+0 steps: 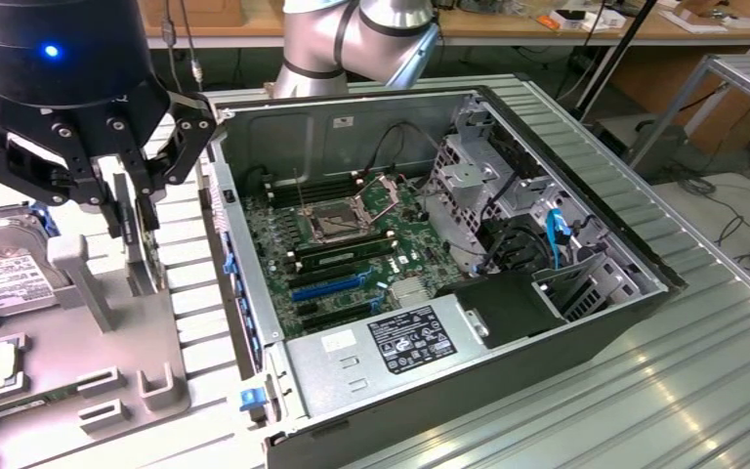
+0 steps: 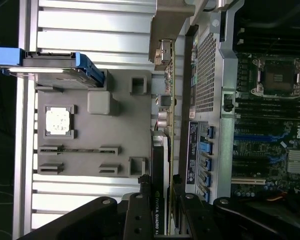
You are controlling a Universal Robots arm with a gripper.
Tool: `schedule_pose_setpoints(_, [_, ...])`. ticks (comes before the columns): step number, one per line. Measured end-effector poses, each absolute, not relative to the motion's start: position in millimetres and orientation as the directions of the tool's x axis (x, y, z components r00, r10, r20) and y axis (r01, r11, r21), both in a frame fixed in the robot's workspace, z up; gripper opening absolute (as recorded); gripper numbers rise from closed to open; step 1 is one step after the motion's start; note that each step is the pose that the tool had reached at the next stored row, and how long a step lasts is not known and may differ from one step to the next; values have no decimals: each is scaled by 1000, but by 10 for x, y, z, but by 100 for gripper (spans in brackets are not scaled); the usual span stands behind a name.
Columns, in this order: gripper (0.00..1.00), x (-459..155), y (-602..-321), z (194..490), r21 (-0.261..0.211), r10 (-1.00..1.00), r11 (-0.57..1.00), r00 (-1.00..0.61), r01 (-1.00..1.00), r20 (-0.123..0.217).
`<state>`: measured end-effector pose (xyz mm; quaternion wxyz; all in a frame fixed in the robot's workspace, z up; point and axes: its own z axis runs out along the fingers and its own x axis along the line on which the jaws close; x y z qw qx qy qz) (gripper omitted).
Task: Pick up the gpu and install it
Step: 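Pick up the gpu and move the gpu toward the slot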
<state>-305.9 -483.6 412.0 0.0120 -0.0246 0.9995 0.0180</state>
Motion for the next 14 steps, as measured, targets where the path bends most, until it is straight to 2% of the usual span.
schedule_pose_setpoints(14, [27, -3042, -4836, 4206, 35, -49, 998, -999, -49, -21])
